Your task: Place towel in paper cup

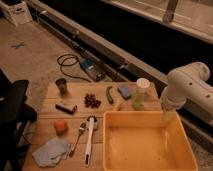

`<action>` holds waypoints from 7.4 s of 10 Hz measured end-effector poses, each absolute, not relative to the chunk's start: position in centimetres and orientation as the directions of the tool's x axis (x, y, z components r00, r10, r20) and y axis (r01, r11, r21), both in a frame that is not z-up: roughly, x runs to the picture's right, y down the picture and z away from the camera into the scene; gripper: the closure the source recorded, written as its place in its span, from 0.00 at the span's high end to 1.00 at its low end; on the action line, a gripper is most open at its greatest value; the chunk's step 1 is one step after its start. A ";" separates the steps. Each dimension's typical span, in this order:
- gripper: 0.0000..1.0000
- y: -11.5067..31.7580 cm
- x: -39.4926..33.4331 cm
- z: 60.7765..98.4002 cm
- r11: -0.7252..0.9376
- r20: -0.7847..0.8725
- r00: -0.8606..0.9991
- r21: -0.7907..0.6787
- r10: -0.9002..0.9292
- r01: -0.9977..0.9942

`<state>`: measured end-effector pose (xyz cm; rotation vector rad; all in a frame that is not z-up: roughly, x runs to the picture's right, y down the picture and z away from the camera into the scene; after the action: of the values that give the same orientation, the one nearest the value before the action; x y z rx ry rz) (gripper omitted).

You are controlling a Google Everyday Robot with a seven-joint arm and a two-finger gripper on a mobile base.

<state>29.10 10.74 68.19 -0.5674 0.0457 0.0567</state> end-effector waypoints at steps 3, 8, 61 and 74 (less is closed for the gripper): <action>0.65 10.7 29.1 68.2 0.842 -0.059 0.997 -0.536 0.041 -0.066; 0.65 10.7 29.1 68.2 0.842 -0.059 0.997 -0.536 0.041 -0.066; 0.65 18.9 -15.9 63.4 0.581 0.805 0.525 -0.295 -0.277 0.759; 0.65 24.2 -25.7 68.4 0.506 0.840 0.465 -0.283 -0.280 0.815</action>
<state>-25.75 24.24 68.43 -0.7611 -0.8215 -0.7583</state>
